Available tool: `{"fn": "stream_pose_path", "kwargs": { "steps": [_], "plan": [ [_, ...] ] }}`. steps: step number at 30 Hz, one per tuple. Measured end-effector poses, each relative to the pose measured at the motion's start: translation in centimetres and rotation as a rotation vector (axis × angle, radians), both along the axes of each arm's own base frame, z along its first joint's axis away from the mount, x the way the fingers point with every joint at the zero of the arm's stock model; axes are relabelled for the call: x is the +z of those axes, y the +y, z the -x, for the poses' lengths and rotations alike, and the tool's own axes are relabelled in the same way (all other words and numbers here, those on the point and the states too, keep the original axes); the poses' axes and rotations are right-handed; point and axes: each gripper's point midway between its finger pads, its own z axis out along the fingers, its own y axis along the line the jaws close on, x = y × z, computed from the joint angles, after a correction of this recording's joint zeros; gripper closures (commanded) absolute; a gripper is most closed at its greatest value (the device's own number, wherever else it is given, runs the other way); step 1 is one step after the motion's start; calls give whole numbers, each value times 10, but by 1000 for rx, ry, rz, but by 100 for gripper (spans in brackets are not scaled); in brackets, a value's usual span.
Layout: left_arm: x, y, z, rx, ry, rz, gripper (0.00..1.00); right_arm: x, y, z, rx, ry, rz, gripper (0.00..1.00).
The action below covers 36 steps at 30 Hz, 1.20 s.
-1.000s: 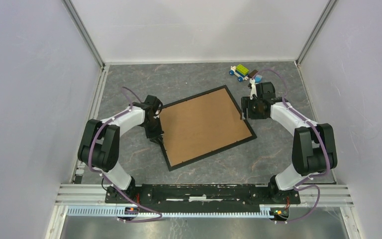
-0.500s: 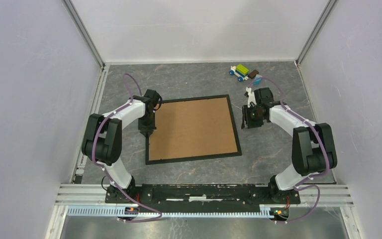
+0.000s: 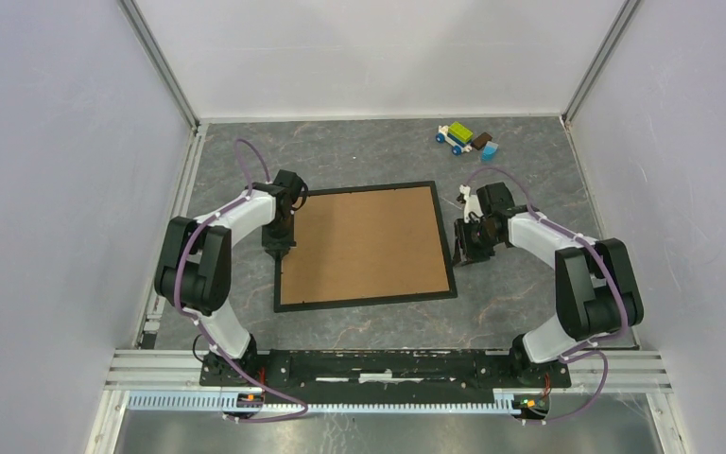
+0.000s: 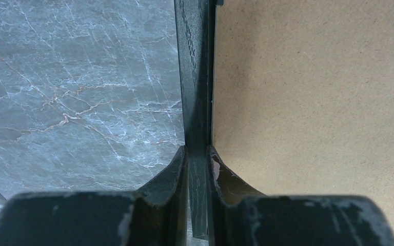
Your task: Put the photo into the frame
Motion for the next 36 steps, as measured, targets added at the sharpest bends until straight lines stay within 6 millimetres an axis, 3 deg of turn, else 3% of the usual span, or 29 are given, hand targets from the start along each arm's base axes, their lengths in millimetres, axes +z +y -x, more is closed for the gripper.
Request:
{"fn": "stream_pose_path", "kwargs": {
  "steps": [10, 36],
  "plan": [
    [0, 0, 0, 0, -5, 2, 98, 12, 6, -4, 0, -25, -36, 66],
    [0, 0, 0, 0, -6, 4, 98, 2, 17, -3, 7, -5, -86, 68]
  ]
}}
